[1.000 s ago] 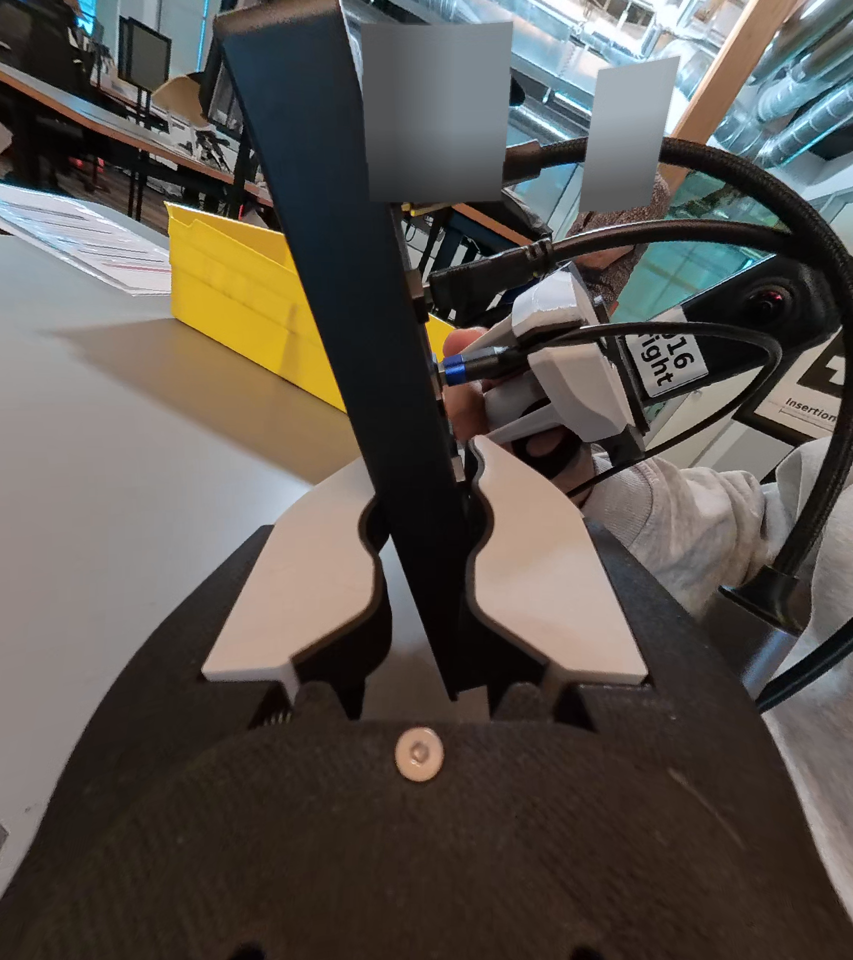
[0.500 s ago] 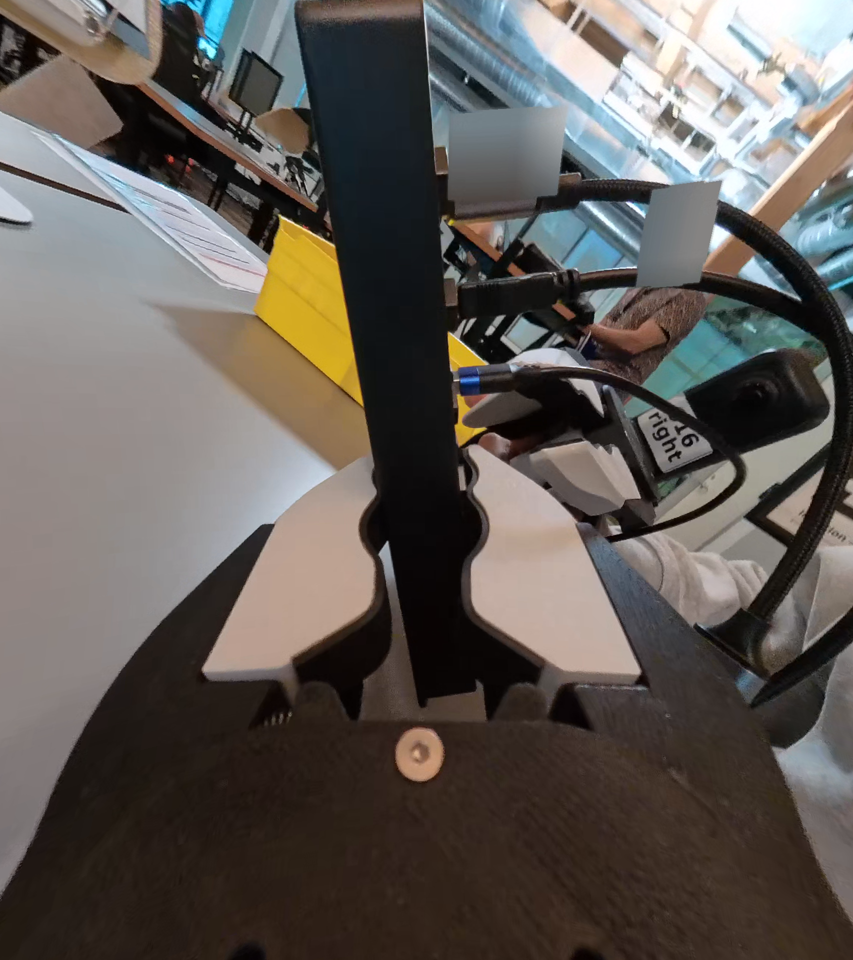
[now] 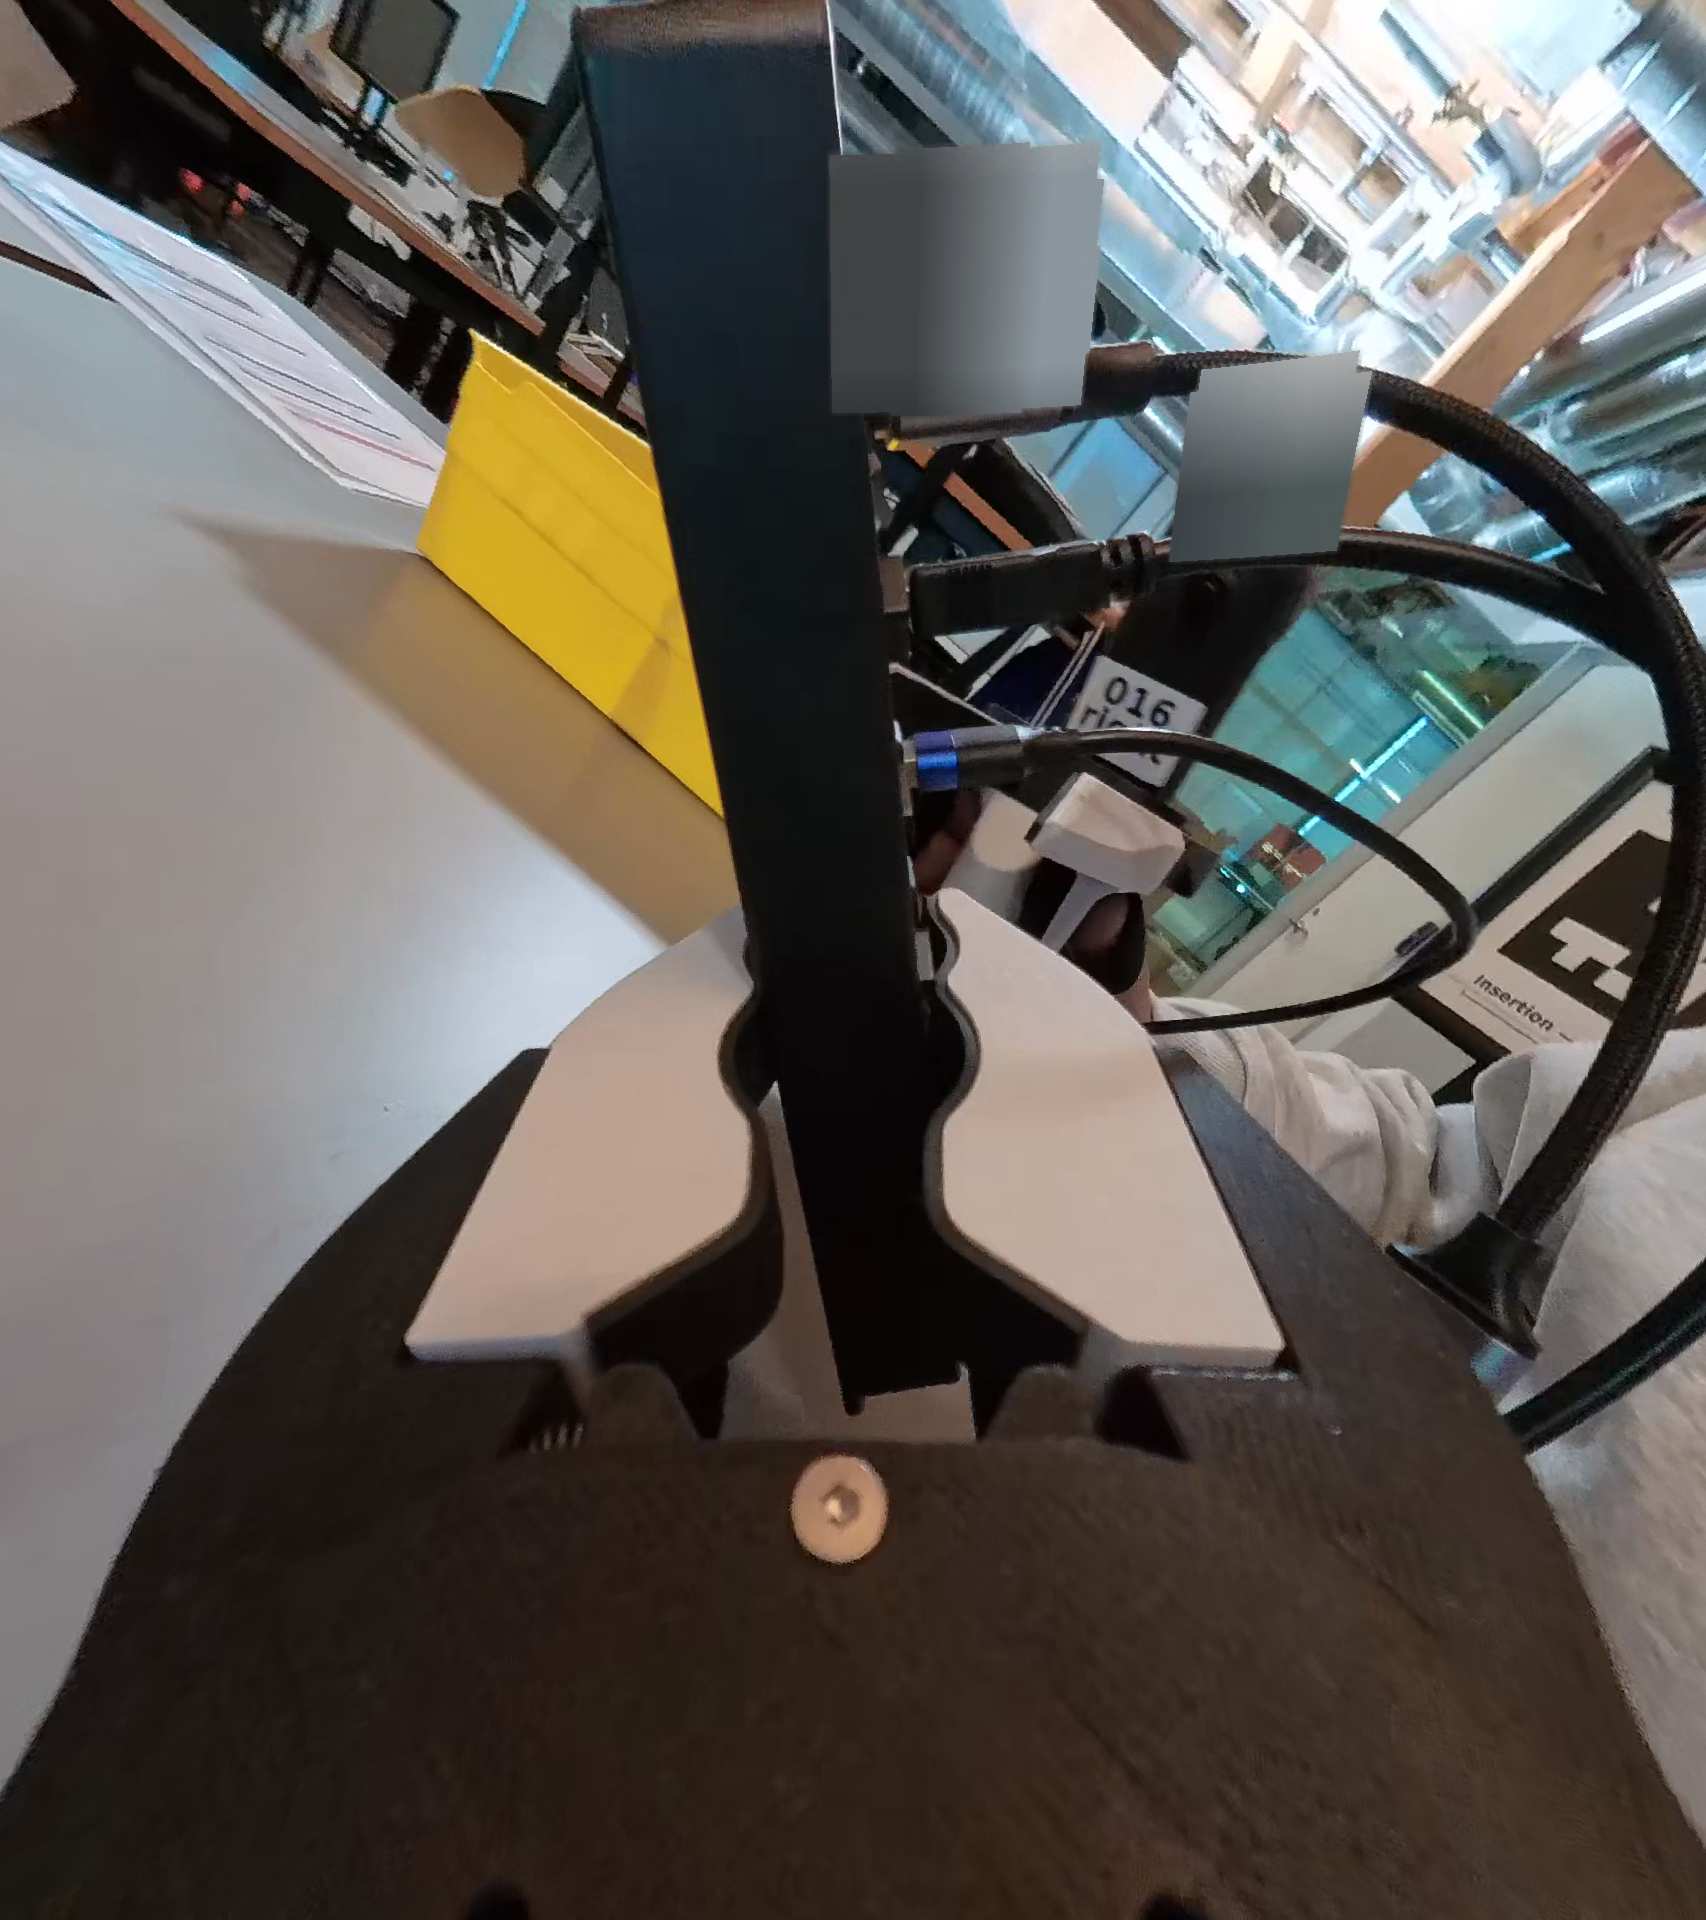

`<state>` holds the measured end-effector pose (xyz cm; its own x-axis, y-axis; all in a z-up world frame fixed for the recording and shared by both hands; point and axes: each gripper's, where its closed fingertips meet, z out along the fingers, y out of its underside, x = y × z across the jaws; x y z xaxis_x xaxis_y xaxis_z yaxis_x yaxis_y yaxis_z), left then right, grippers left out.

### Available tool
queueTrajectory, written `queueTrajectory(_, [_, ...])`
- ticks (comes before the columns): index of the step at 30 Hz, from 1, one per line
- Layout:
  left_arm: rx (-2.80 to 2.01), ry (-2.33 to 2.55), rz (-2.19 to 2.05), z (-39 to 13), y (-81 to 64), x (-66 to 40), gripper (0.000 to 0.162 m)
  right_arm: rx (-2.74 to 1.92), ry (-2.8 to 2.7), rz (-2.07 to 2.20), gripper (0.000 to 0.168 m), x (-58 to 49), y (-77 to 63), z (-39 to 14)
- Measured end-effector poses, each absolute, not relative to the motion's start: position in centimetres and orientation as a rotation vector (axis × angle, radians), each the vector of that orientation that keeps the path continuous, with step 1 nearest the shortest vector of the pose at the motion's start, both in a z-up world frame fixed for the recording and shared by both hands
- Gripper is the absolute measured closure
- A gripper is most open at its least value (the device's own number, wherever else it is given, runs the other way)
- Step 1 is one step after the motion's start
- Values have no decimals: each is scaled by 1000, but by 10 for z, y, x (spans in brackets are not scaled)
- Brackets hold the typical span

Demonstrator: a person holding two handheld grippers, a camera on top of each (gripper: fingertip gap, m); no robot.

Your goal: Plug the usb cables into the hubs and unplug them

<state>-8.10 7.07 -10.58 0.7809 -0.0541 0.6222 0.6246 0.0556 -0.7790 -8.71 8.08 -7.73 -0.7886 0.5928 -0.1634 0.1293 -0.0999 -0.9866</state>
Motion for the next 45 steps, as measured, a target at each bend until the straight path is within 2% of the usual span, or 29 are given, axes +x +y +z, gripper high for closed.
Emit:
queueTrajectory(12, [-1526, -422, -608, -115, 78, -62, 135, -928, -2009, 2179, 126, -76, 65, -89])
queueTrajectory(18, [-1520, -387, -645, -112, 78, -56, 135, -968, -2003, 2261, 137, -75, 69, -87])
queueTrajectory(20, [-1522, -373, -656, -111, 78, -54, 135, -988, -2008, 2246, 130, -77, 71, -89])
queueTrajectory(28, [-1543, -356, -673, -114, 80, -48, 135, -985, -2077, 2266, 133, -72, 64, -93])
queueTrajectory(31, [-1542, -337, -690, -112, 80, -45, 134, -993, -2079, 2251, 142, -73, 65, -93])
queueTrajectory(41, [-1408, -362, -624, -94, 73, -58, 114, -934, -1930, 2273, 145, -71, 66, -60])
queueTrajectory(45, [-1300, -410, -578, -81, 63, -75, 114, -938, -1754, 2345, 145, -74, 93, -31])
